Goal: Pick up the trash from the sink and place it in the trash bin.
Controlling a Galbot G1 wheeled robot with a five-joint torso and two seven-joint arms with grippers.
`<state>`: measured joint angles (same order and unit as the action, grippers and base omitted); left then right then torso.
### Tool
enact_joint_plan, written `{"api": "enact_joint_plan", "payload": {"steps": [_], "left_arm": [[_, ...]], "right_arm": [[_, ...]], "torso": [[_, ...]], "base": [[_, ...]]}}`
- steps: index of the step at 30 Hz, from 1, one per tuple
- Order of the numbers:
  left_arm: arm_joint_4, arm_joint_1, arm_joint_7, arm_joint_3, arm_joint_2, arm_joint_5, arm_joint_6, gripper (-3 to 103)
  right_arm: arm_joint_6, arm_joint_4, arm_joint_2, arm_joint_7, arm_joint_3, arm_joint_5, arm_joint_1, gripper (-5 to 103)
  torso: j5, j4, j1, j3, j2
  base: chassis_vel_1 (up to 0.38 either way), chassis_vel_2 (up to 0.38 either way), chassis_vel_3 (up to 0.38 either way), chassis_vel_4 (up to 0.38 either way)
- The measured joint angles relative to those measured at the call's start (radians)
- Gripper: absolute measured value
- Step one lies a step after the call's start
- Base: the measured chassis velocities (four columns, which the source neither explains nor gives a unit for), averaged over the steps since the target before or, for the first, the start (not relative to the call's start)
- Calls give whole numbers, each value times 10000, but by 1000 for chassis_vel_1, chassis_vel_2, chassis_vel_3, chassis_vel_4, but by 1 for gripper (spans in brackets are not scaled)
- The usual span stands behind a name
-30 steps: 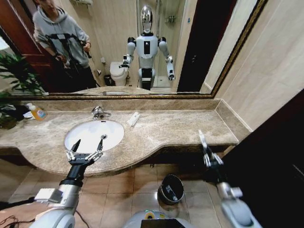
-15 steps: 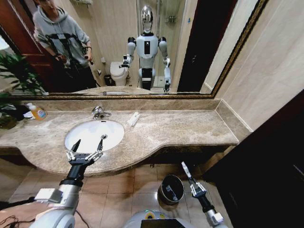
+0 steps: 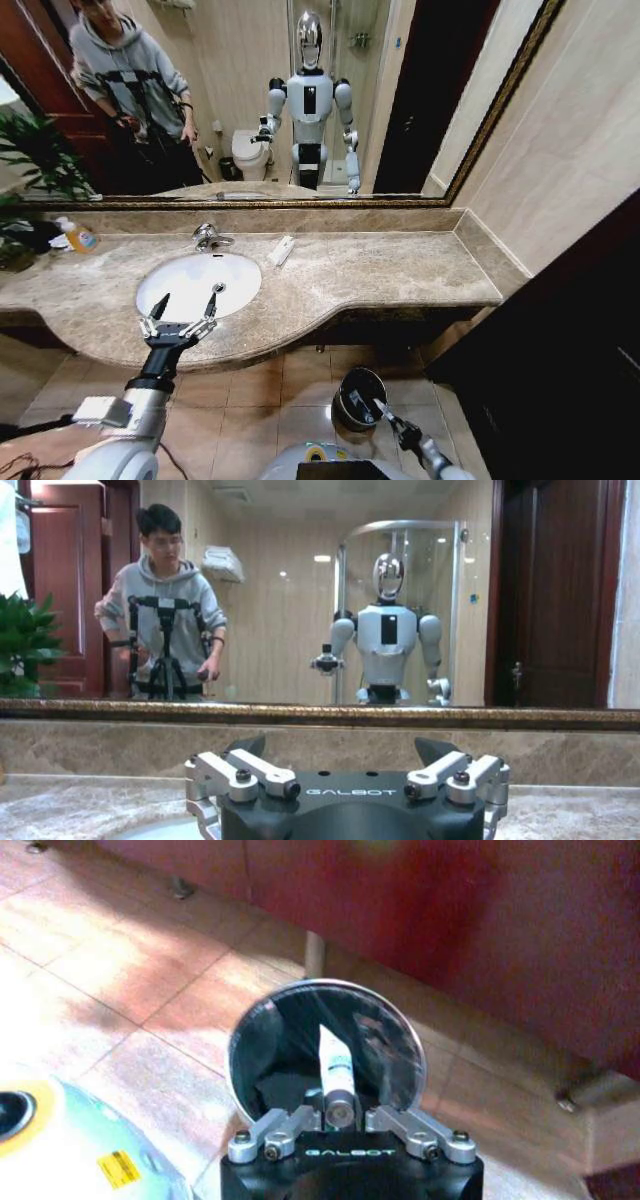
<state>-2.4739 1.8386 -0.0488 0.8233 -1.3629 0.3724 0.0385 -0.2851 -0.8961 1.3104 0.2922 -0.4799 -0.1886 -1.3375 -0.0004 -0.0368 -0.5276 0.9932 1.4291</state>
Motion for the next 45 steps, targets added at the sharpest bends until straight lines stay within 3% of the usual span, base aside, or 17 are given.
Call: {"api": "enact_joint_plan", "payload": {"steps": [3, 10, 12, 16, 18, 20, 22, 24, 25, 27, 28, 30, 31, 34, 40, 45], "left_arm": [[0, 0, 0, 0, 0, 0, 0, 100], [0, 0, 0, 0, 0, 0, 0, 100], [0, 0, 0, 0, 0, 0, 0, 100], [0, 0, -1, 0, 0, 0, 0, 100], [0, 0, 0, 0, 0, 0, 0, 100], [0, 0, 0, 0, 0, 0, 0, 100], [0, 0, 0, 0, 0, 0, 0, 100], [0, 0, 0, 0, 0, 1, 0, 100], [0, 0, 0, 0, 0, 1, 0, 100], [0, 0, 0, 0, 0, 0, 0, 100], [0, 0, 0, 0, 0, 0, 0, 100], [0, 0, -2, -1, -1, 0, 0, 100], [0, 0, -1, 0, 0, 0, 0, 100], [0, 0, -1, 0, 0, 0, 0, 100], [0, 0, 0, 0, 0, 0, 0, 100], [0, 0, 0, 0, 0, 0, 0, 100]], "right_arm": [[-16, 203, 281, -83, 31, -530, 299, 18], [-273, 627, 593, -464, 86, -740, 649, 16], [-306, 706, 590, -567, 87, -742, 706, 21], [-423, 777, 464, -669, 80, -793, 773, 42], [-454, 773, 434, -668, 74, -807, 771, 42], [-520, 643, 373, -702, -20, -751, 688, 59], [-533, 492, 338, -730, -93, -644, 590, 59], [-485, -374, 138, -1115, -300, 40, 18, 70], [-485, -374, 138, -1115, -300, 40, 18, 70], [-437, -1790, 13, -2444, -697, 578, -834, 81], [-437, -1790, 13, -2444, -697, 578, -834, 81], [-701, -3343, 116, -4244, -1341, 1035, -1764, 91], [-856, -3922, 227, -4756, -1696, 1240, -2083, 96], [-1388, -5275, 579, -5401, -2663, 1904, -2724, 100], [-1934, -8089, 745, -5776, -4285, 3129, -3838, 100], [-1815, -9911, 690, -5635, -4777, 3732, -3965, 100]], "torso": [[2, -1, 0, 0, 0], [6, -1, 0, 0, 0], [4, -1, 0, 0, 0], [2, -1, 0, 0, 0], [0, 0, 0, 0, 0], [8, -1, 0, 0, 0], [8, -2, 0, 0, -1], [3, -1, 1, 0, 0], [3, -1, 1, 0, 0], [4, 0, 1, -1, 0], [4, 0, 1, -1, 0], [4, 0, 2, -2, 0], [6, 0, 2, -2, 0], [7, 1, 2, -2, 0], [5, 3, 3, -2, 0], [1, 2, 2, -1, 1]], "base": [[0, 0, 0, 0], [0, 0, 0, 0], [0, 0, 0, 0], [0, 0, 0, 0], [0, 0, 0, 0], [0, 0, 0, 0], [0, 0, 0, 0], [0, 0, 0, 0], [0, 0, 0, 0], [0, 0, 0, 0], [0, 0, 0, 0], [0, 0, 0, 0], [0, 0, 0, 0], [0, 0, 0, 0], [0, 0, 0, 0], [0, 0, 0, 0]]}}
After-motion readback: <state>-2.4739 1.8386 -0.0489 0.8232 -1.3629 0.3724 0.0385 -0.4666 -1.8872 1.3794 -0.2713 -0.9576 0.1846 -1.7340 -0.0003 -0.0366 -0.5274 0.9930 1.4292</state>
